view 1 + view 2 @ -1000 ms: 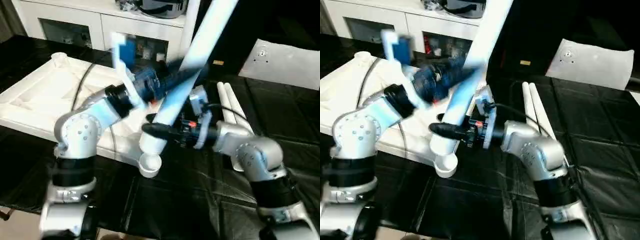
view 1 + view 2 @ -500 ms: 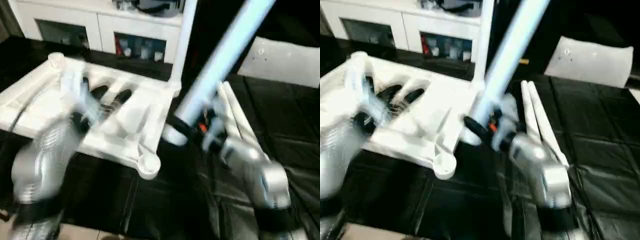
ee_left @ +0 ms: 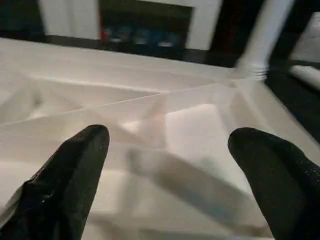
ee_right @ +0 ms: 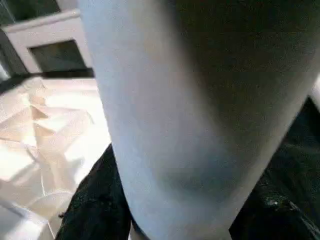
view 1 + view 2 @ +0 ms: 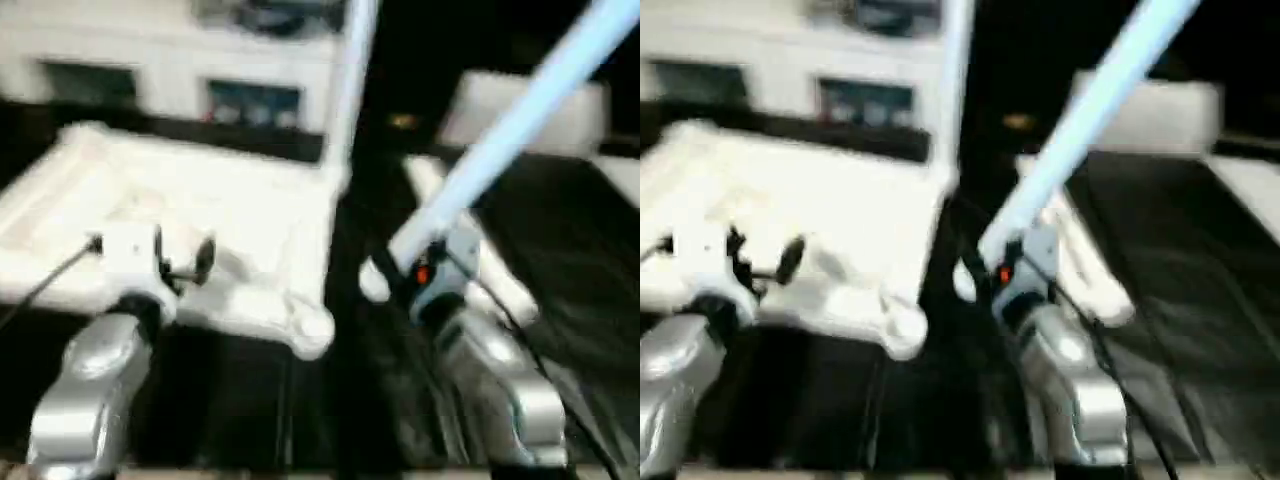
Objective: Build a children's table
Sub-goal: Pick table leg, then rotate table base
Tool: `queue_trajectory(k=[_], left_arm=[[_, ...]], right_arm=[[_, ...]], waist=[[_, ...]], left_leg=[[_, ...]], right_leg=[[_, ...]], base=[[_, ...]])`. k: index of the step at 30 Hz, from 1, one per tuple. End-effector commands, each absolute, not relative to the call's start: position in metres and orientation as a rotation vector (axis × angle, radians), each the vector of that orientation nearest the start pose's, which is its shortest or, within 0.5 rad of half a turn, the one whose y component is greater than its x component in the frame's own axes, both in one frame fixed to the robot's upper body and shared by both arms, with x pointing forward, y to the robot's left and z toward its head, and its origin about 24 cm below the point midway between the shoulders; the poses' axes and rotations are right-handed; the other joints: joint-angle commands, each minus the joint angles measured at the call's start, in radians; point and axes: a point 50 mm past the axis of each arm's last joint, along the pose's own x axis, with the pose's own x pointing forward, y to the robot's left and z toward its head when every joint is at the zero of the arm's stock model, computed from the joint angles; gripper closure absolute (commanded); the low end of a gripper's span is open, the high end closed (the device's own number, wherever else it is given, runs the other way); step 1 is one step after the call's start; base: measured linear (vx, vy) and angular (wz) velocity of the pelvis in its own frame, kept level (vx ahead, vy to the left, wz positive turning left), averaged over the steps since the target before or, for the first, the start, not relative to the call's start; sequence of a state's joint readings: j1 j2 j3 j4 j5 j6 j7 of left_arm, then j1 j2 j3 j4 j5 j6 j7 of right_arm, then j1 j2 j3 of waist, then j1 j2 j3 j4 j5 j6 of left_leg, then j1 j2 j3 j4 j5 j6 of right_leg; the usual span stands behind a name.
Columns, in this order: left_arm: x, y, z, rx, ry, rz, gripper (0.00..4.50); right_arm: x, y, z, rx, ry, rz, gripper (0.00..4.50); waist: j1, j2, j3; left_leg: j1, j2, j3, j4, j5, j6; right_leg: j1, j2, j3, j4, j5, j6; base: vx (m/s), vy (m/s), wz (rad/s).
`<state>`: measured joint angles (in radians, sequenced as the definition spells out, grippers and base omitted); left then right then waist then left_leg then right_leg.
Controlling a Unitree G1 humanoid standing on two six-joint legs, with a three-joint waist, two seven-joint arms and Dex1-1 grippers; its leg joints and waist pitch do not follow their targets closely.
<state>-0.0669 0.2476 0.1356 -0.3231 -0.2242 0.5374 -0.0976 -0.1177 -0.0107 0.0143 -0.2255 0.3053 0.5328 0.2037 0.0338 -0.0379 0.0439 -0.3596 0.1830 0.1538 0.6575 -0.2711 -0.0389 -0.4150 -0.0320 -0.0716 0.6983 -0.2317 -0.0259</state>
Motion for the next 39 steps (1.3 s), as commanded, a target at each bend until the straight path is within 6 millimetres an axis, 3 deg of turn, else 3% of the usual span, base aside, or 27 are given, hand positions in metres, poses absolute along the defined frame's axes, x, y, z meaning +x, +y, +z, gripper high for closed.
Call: queue_trajectory(k=[1,2,3,4,5,6,7,8,10,11,15,18,20,21,22,26,29,30,31,33,34,38,39], left_arm=[[0.259,0.197,0.097,0.046,0.121,-0.054,0.09],[0.259,0.197,0.097,0.058,0.125,-0.047,0.09],[0.259,0.197,0.097,0.074,0.124,-0.051,0.09],[0.259,0.197,0.097,0.077,0.124,-0.051,0.09],[0.26,0.198,0.097,0.092,0.127,-0.057,0.09],[0.261,0.199,0.097,0.132,0.134,-0.095,0.08],[0.261,0.199,0.096,0.145,0.145,-0.124,0.08],[0.262,0.201,0.096,0.161,0.166,-0.168,0.04],[0.263,0.202,0.098,0.183,0.165,-0.182,0.0],[0.264,0.202,0.098,0.192,0.173,-0.219,0.0],[0.266,0.199,0.098,0.271,0.209,-0.426,0.0],[0.266,0.201,0.094,0.372,0.241,-0.528,0.0],[0.266,0.202,0.093,0.409,0.267,-0.6,0.0],[0.268,0.203,0.092,0.45,0.29,-0.721,0.0],[0.269,0.204,0.093,0.466,0.295,-0.757,0.18],[0.271,0.207,0.089,0.547,0.374,-0.998,0.37],[0.275,0.21,0.089,0.578,0.409,-1.062,0.58],[0.277,0.21,0.089,0.586,0.416,-1.079,0.72],[0.28,0.21,0.09,0.594,0.423,-1.099,0.76],[0.285,0.209,0.091,0.603,0.433,-1.137,0.85],[0.287,0.209,0.091,0.609,0.438,-1.155,1.1],[0.293,0.208,0.091,0.616,0.444,-1.179,1.32],[0.297,0.209,0.09,0.623,0.456,-1.208,1.43]], right_arm=[[0.266,-0.12,0.079,0.284,0.175,0.37,2.57],[0.265,-0.119,0.079,0.298,0.169,0.381,2.57],[0.264,-0.119,0.08,0.285,0.155,0.387,2.57],[0.264,-0.119,0.08,0.28,0.153,0.388,2.57],[0.263,-0.119,0.081,0.261,0.145,0.394,2.57],[0.261,-0.119,0.082,0.263,0.125,0.41,2.57],[0.261,-0.119,0.082,0.257,0.121,0.416,2.57],[0.26,-0.12,0.081,0.238,0.116,0.421,2.57],[0.26,-0.12,0.081,0.234,0.117,0.438,2.57],[0.26,-0.12,0.082,0.254,0.113,0.448,2.57],[0.262,-0.121,0.09,0.308,0.057,0.465,2.57],[0.265,-0.12,0.093,0.311,0.023,0.457,2.57],[0.266,-0.119,0.095,0.277,-0.002,0.484,2.57],[0.267,-0.118,0.09,0.246,0.043,0.511,2.57],[0.267,-0.118,0.088,0.247,0.071,0.519,2.57],[0.267,-0.117,0.077,0.17,0.127,0.583,2.57],[0.266,-0.117,0.075,0.189,0.145,0.62,2.57],[0.265,-0.117,0.075,0.192,0.148,0.634,2.57],[0.264,-0.116,0.075,0.195,0.151,0.651,2.57],[0.263,-0.117,0.075,0.191,0.156,0.67,2.57],[0.262,-0.117,0.075,0.193,0.159,0.675,2.57],[0.261,-0.116,0.077,0.169,0.149,0.694,2.57],[0.26,-0.117,0.076,0.17,0.152,0.703,2.57]], waist=[[-0.03,0.024,-0.076],[-0.018,0.002,-0.081],[0.009,-0.003,-0.089],[0.009,-0.02,-0.068],[0.009,-0.017,-0.061],[0.009,-0.013,-0.052],[0.01,-0.011,-0.048],[0.008,-0.009,-0.035],[0.008,-0.008,-0.033],[0.006,-0.011,-0.033],[0.009,-0.008,-0.035],[0.01,0.001,-0.039],[0.009,-0.003,-0.04],[0.01,-0.012,-0.042],[0.011,-0.005,-0.045],[0.015,-0.01,-0.05],[0.018,-0.004,-0.053],[0.018,-0.007,-0.054],[0.021,0.001,-0.052],[0.022,0.001,-0.05],[0.025,0.011,-0.051],[0.025,0.006,-0.047],[0.025,0.012,-0.045]], left_leg=[[0.054,0.056,-0.071,-0.1,0.159,0.051],[0.023,0.02,-0.044,-0.076,0.211,0.045],[-0.031,0.008,-0.025,-0.077,0.267,0.042],[-0.022,0.019,-0.014,-0.1,0.127,0.023],[-0.018,0.023,-0.014,-0.109,0.053,0.007],[-0.007,0.03,-0.01,-0.12,-0.07,-0.018],[-0.004,0.033,-0.01,-0.125,-0.112,-0.026],[0.009,0.039,-0.013,-0.132,-0.215,-0.051],[0.018,0.042,-0.017,-0.134,-0.245,-0.066],[0.015,0.043,-0.018,-0.135,-0.242,-0.067],[0.013,0.046,-0.021,-0.142,-0.216,-0.062],[0.017,0.049,-0.02,-0.148,-0.211,-0.073],[0.013,0.049,-0.02,-0.149,-0.213,-0.076],[0.012,0.047,-0.017,-0.148,-0.177,-0.071],[0.015,0.046,-0.013,-0.146,-0.15,-0.067],[0.011,0.044,-0.008,-0.141,-0.068,-0.061],[0.014,0.045,-0.004,-0.137,-0.039,-0.055],[0.013,0.046,-0.003,-0.135,-0.025,-0.049],[0.015,0.045,-0.003,-0.136,-0.027,-0.046],[0.017,0.046,-0.002,-0.137,-0.046,-0.053],[0.017,0.049,-0.004,-0.138,-0.061,-0.063],[0.018,0.053,-0.005,-0.141,-0.123,-0.081],[0.017,0.051,-0.005,-0.142,-0.126,-0.08]], right_leg=[[0.024,-0.078,0.023,-0.088,0.129,-0.08],[0.056,-0.097,0.045,-0.099,0.223,-0.081],[0.105,-0.143,0.07,-0.101,0.418,-0.123],[0.087,-0.129,0.07,-0.12,0.34,-0.142],[0.089,-0.124,0.066,-0.125,0.224,-0.147],[0.084,-0.121,0.067,-0.145,-0.026,-0.128],[0.08,-0.121,0.067,-0.155,-0.143,-0.11],[0.061,-0.116,0.07,-0.178,-0.402,-0.052],[0.053,-0.114,0.069,-0.187,-0.481,-0.019],[0.054,-0.112,0.069,-0.186,-0.477,-0.017],[0.053,-0.112,0.07,-0.179,-0.406,-0.031],[0.052,-0.107,0.07,-0.164,-0.307,-0.061],[0.056,-0.107,0.069,-0.159,-0.282,-0.072],[0.059,-0.108,0.071,-0.153,-0.227,-0.086],[0.058,-0.105,0.072,-0.15,-0.184,-0.094],[0.07,-0.108,0.07,-0.134,-0.045,-0.132],[0.071,-0.109,0.071,-0.128,0.012,-0.151],[0.074,-0.11,0.071,-0.124,0.04,-0.159],[0.072,-0.11,0.071,-0.127,0.038,-0.162],[0.072,-0.11,0.07,-0.13,0.024,-0.17],[0.074,-0.114,0.071,-0.126,0.015,-0.178],[0.074,-0.118,0.072,-0.135,-0.072,-0.179],[0.074,-0.118,0.072,-0.137,-0.086,-0.178]], base=[[0.0,0.0,0.0],[-0.076,-0.041,-0.19],[-0.076,-0.041,-0.19],[-0.093,-0.077,-0.04],[-0.086,-0.069,0.01],[-0.086,-0.069,0.01],[-0.083,-0.067,-0.05],[-0.078,-0.064,-0.02],[-0.079,-0.055,-0.01],[-0.064,-0.024,0.01],[-0.016,-0.006,0.0],[0.0,0.0,0.0],[0.0,0.0,0.0],[0.0,0.0,0.0],[0.0,0.0,0.0],[0.0,0.0,0.0],[0.0,0.0,0.0],[0.0,0.0,0.0],[0.0,0.0,0.0],[0.0,0.0,0.0],[0.0,0.0,0.0],[0.0,0.0,0.0],[0.0,0.0,0.0]])
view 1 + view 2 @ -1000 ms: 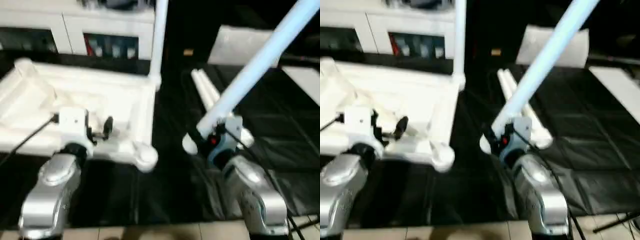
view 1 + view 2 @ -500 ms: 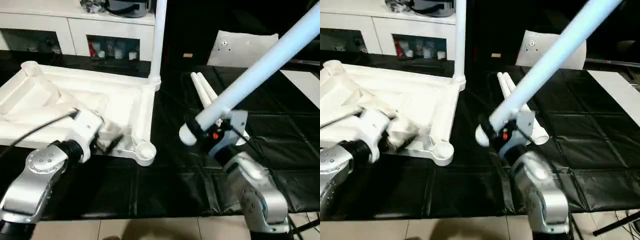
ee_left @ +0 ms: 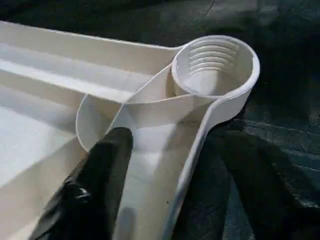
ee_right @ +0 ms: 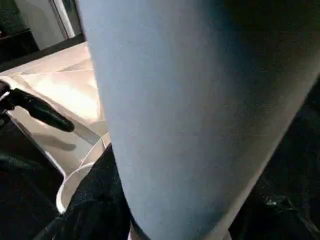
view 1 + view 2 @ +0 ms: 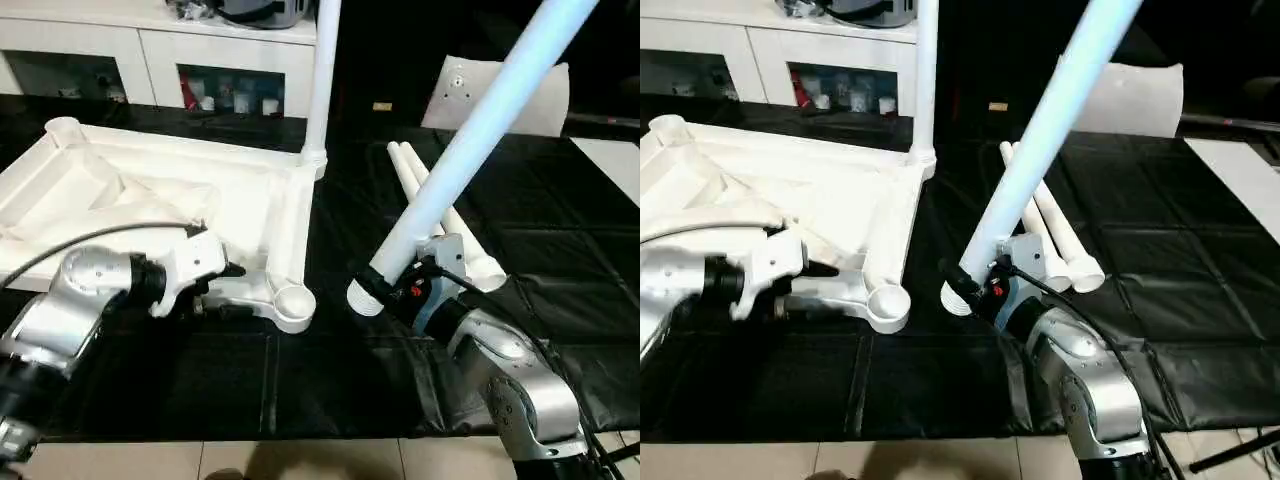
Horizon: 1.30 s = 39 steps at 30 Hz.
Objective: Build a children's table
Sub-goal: Rotate table base
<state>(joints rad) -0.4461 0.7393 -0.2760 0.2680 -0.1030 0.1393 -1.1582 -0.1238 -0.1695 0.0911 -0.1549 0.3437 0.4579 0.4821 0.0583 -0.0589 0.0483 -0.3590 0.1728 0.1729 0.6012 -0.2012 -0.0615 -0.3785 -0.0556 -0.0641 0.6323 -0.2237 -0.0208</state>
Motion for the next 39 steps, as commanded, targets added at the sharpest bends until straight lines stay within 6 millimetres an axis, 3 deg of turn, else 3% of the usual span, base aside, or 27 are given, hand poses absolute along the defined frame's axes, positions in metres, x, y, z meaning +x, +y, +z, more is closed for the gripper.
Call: queue_trajectory(k=[1,3,4,6,10,15,16,31,35,39], left_arm=[[0.298,0.209,0.09,0.625,0.463,-1.22,1.54],[0.301,0.211,0.088,0.626,0.495,-1.244,1.62],[0.302,0.213,0.086,0.631,0.52,-1.254,1.62],[0.304,0.215,0.085,0.637,0.541,-1.267,1.87],[0.31,0.217,0.087,0.642,0.534,-1.264,2.15],[0.313,0.217,0.087,0.647,0.537,-1.279,2.55],[0.315,0.217,0.087,0.646,0.535,-1.289,2.7],[0.321,0.219,0.085,0.669,0.571,-1.328,3.89],[0.318,0.215,0.079,0.619,0.603,-1.346,4.18],[0.314,0.208,0.064,0.595,0.668,-1.312,4.46]], right_arm=[[0.26,-0.117,0.076,0.172,0.154,0.707,2.57],[0.258,-0.117,0.076,0.17,0.157,0.72,2.57],[0.258,-0.117,0.076,0.169,0.16,0.725,2.57],[0.257,-0.117,0.075,0.169,0.163,0.73,2.57],[0.256,-0.116,0.074,0.171,0.169,0.75,2.57],[0.256,-0.115,0.074,0.164,0.167,0.772,2.57],[0.256,-0.114,0.074,0.165,0.169,0.781,2.57],[0.254,-0.114,0.075,0.161,0.17,0.816,2.57],[0.254,-0.113,0.075,0.16,0.17,0.824,2.57],[0.258,-0.112,0.079,0.173,0.161,0.819,2.57]], waist=[[0.002,0.03,-0.051],[0.002,0.03,-0.051],[0.001,0.024,-0.051],[0.002,0.028,-0.051],[0.001,0.025,-0.054],[0.004,0.025,-0.052],[0.003,0.019,-0.052],[0.007,0.024,-0.051],[0.008,0.025,-0.05],[0.005,0.026,-0.053]], left_leg=[[0.019,0.061,-0.023,-0.084,-0.202,-0.058],[0.018,0.061,-0.023,-0.084,-0.192,-0.054],[0.018,0.061,-0.023,-0.084,-0.181,-0.049],[0.017,0.063,-0.024,-0.084,-0.168,-0.046],[0.017,0.064,-0.022,-0.082,-0.139,-0.036],[0.017,0.066,-0.023,-0.082,-0.154,-0.032],[0.017,0.065,-0.021,-0.082,-0.154,-0.031],[0.019,0.068,-0.022,-0.082,-0.162,-0.034],[0.019,0.069,-0.022,-0.084,-0.173,-0.038],[0.017,0.07,-0.023,-0.083,-0.152,-0.034]], right_leg=[[0.037,-0.095,0.066,-0.074,-0.111,-0.18],[0.038,-0.095,0.067,-0.075,-0.109,-0.181],[0.038,-0.094,0.066,-0.073,-0.099,-0.182],[0.039,-0.096,0.066,-0.071,-0.091,-0.186],[0.04,-0.097,0.065,-0.065,-0.029,-0.206],[0.041,-0.101,0.065,-0.068,-0.071,-0.205],[0.04,-0.1,0.066,-0.071,-0.077,-0.204],[0.038,-0.104,0.067,-0.071,-0.086,-0.207],[0.038,-0.105,0.066,-0.072,-0.1,-0.21],[0.042,-0.105,0.065,-0.067,-0.05,-0.223]], base=[[0.0,0.0,0.0],[0.0,0.0,0.0],[0.0,0.0,0.0],[0.0,0.0,0.0],[0.0,0.0,0.0],[0.0,0.0,0.0],[0.0,0.0,0.0],[0.0,0.0,0.0],[0.0,0.0,0.0],[0.0,0.0,0.0]])
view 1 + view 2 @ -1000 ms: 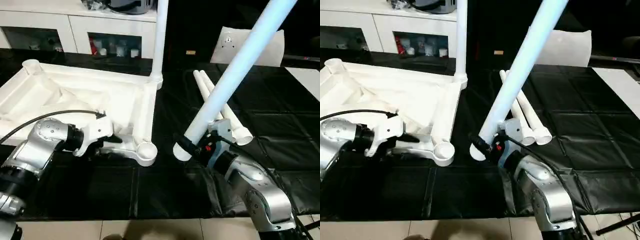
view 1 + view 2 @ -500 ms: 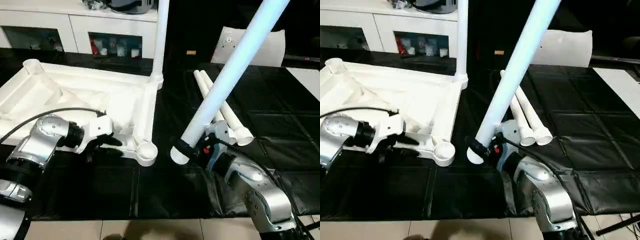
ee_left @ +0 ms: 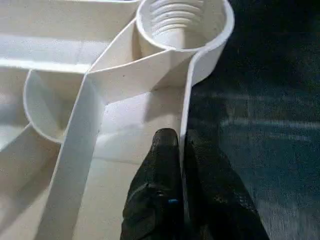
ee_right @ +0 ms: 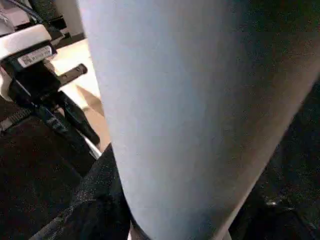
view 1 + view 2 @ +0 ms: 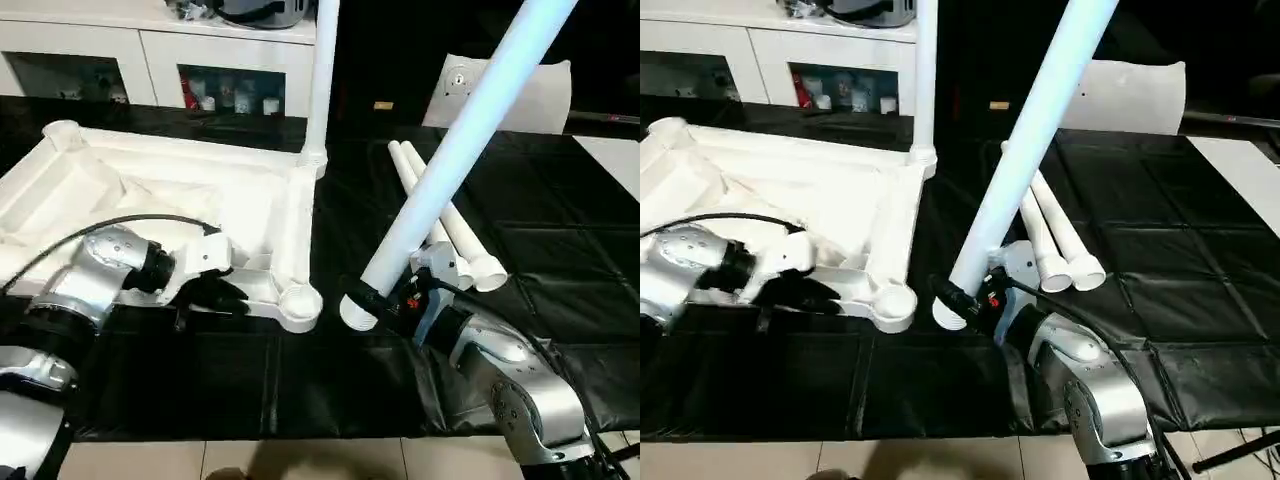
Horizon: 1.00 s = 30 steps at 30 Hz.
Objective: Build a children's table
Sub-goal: Rotate table base, then insert table leg to table base
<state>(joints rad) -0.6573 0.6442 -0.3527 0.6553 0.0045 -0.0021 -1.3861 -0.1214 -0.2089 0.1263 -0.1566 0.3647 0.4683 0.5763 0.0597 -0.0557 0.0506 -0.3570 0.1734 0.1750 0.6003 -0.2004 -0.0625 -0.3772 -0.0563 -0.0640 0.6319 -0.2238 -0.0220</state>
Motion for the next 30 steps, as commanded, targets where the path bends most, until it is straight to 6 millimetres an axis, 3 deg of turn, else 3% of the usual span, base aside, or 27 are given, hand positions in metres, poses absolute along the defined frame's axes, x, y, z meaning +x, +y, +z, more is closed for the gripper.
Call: queue_trajectory(k=[1,2,5,7,14,17,24,26,30], left_arm=[[0.313,0.207,0.06,0.584,0.686,-1.283,4.49],[0.313,0.205,0.058,0.571,0.685,-1.274,4.49],[0.316,0.189,0.054,0.473,0.629,-1.205,4.5],[0.318,0.18,0.053,0.421,0.589,-1.147,4.5],[0.315,0.159,0.053,0.339,0.528,-1.063,4.5],[0.306,0.15,0.05,0.434,0.493,-1.112,4.5],[0.304,0.15,0.051,0.418,0.522,-1.09,4.5],[0.302,0.15,0.053,0.407,0.525,-1.112,4.05],[0.301,0.152,0.052,0.421,0.505,-1.1,3.66]], right_arm=[[0.26,-0.112,0.08,0.178,0.156,0.815,2.57],[0.261,-0.112,0.081,0.181,0.153,0.813,2.57],[0.264,-0.113,0.085,0.193,0.138,0.803,2.57],[0.266,-0.112,0.087,0.195,0.131,0.797,2.57],[0.275,-0.114,0.086,0.178,0.163,0.736,2.57],[0.282,-0.111,0.083,0.139,0.187,0.719,2.57],[0.289,-0.104,0.089,0.114,0.163,0.764,2.57],[0.29,-0.104,0.089,0.103,0.146,0.766,2.57],[0.293,-0.106,0.088,0.099,0.142,0.76,2.57]], waist=[[0.002,0.022,-0.055],[0.001,0.022,-0.055],[-0.001,0.018,-0.047],[0.003,0.019,-0.047],[-0.006,0.018,-0.052],[-0.009,0.015,-0.054],[-0.008,0.017,-0.054],[-0.006,0.019,-0.053],[-0.008,0.018,-0.053]], left_leg=[[0.015,0.069,-0.024,-0.082,-0.153,-0.034],[0.015,0.07,-0.025,-0.082,-0.154,-0.033],[0.019,0.068,-0.023,-0.081,-0.208,-0.032],[0.019,0.069,-0.024,-0.081,-0.209,-0.03],[0.012,0.066,-0.026,-0.08,-0.162,-0.017],[0.009,0.063,-0.024,-0.077,-0.126,-0.002],[0.011,0.064,-0.022,-0.077,-0.118,0.003],[0.01,0.064,-0.023,-0.077,-0.121,0.0],[0.009,0.063,-0.022,-0.077,-0.127,0.0]], right_leg=[[0.042,-0.104,0.065,-0.065,-0.048,-0.224],[0.042,-0.104,0.065,-0.064,-0.047,-0.227],[0.038,-0.107,0.067,-0.081,-0.184,-0.215],[0.039,-0.108,0.068,-0.086,-0.223,-0.203],[0.043,-0.102,0.066,-0.081,-0.16,-0.2],[0.043,-0.097,0.065,-0.079,-0.114,-0.203],[0.041,-0.096,0.064,-0.075,-0.089,-0.205],[0.042,-0.097,0.065,-0.075,-0.092,-0.203],[0.043,-0.097,0.065,-0.078,-0.1,-0.203]], base=[[0.0,0.0,0.0],[0.0,0.0,0.0],[0.0,0.0,0.0],[0.0,0.0,0.0],[0.0,0.0,0.0],[0.0,0.0,0.0],[0.0,0.0,0.0],[0.0,0.0,0.0],[0.0,0.0,0.0]])
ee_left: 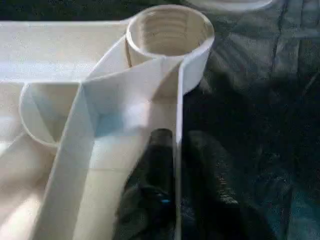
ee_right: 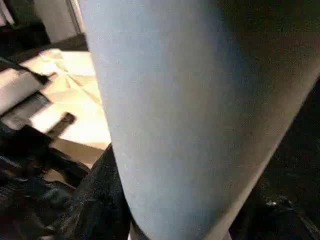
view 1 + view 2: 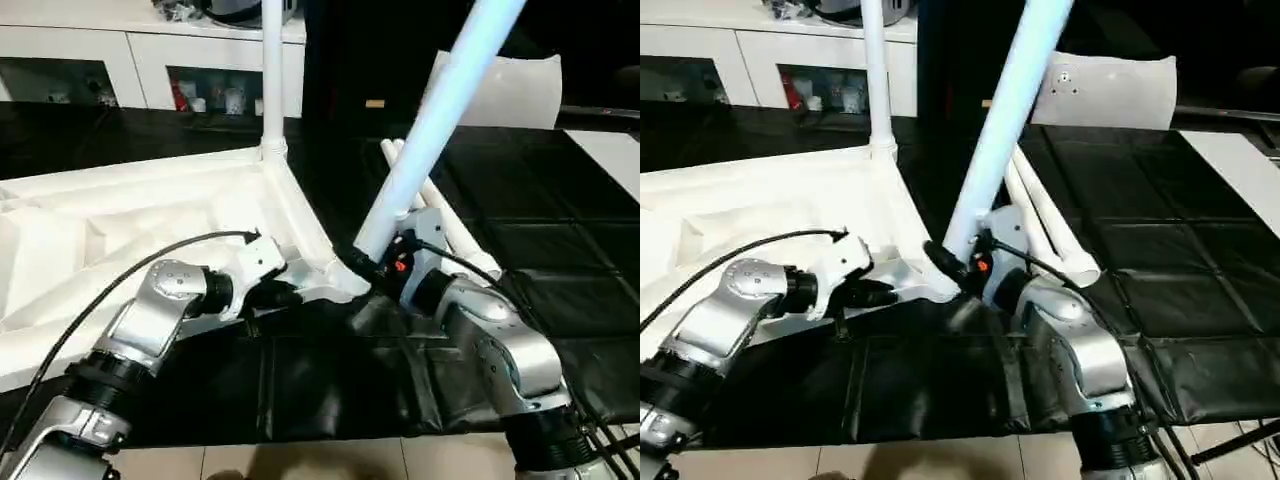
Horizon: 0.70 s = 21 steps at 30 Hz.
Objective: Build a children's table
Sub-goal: Insert table leg to table base
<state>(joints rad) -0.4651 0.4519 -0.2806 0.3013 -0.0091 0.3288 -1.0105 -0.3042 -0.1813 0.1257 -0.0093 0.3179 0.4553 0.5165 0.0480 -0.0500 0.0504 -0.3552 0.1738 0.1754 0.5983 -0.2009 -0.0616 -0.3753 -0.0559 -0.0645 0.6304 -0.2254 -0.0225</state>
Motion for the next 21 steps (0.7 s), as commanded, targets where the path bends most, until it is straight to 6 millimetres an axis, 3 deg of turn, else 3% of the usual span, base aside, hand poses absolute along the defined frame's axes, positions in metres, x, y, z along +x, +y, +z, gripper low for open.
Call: queue_trajectory(k=[1,8,10,16,21], left_arm=[[0.301,0.152,0.052,0.424,0.507,-1.098,3.62],[0.302,0.153,0.052,0.428,0.473,-1.105,3.62],[0.303,0.152,0.053,0.424,0.449,-1.109,3.98],[0.304,0.156,0.046,0.5,0.476,-1.127,4.47],[0.303,0.16,0.042,0.578,0.498,-1.148,4.5]], right_arm=[[0.293,-0.106,0.087,0.097,0.141,0.762,2.57],[0.293,-0.105,0.089,0.066,0.113,0.764,2.57],[0.293,-0.104,0.088,0.049,0.11,0.758,2.57],[0.297,-0.104,0.084,0.021,0.123,0.725,2.57],[0.304,-0.103,0.081,0.042,0.184,0.711,2.57]], waist=[[0.003,0.013,-0.053],[0.004,0.011,-0.053],[0.006,0.013,-0.052],[0.005,0.008,-0.051],[0.004,0.011,-0.051]], left_leg=[[0.008,0.063,-0.023,-0.075,-0.128,0.0],[0.009,0.064,-0.022,-0.077,-0.136,-0.005],[0.009,0.063,-0.023,-0.076,-0.136,-0.005],[0.01,0.063,-0.022,-0.078,-0.146,-0.009],[0.012,0.065,-0.023,-0.079,-0.157,-0.016]], right_leg=[[0.041,-0.097,0.065,-0.076,-0.101,-0.201],[0.039,-0.095,0.065,-0.077,-0.104,-0.194],[0.038,-0.096,0.066,-0.078,-0.108,-0.193],[0.037,-0.097,0.067,-0.081,-0.14,-0.182],[0.035,-0.099,0.067,-0.08,-0.146,-0.184]], base=[[0.0,0.0,0.0],[0.0,0.0,0.0],[0.0,0.0,0.0],[0.0,0.0,0.0],[0.0,0.0,0.0]])
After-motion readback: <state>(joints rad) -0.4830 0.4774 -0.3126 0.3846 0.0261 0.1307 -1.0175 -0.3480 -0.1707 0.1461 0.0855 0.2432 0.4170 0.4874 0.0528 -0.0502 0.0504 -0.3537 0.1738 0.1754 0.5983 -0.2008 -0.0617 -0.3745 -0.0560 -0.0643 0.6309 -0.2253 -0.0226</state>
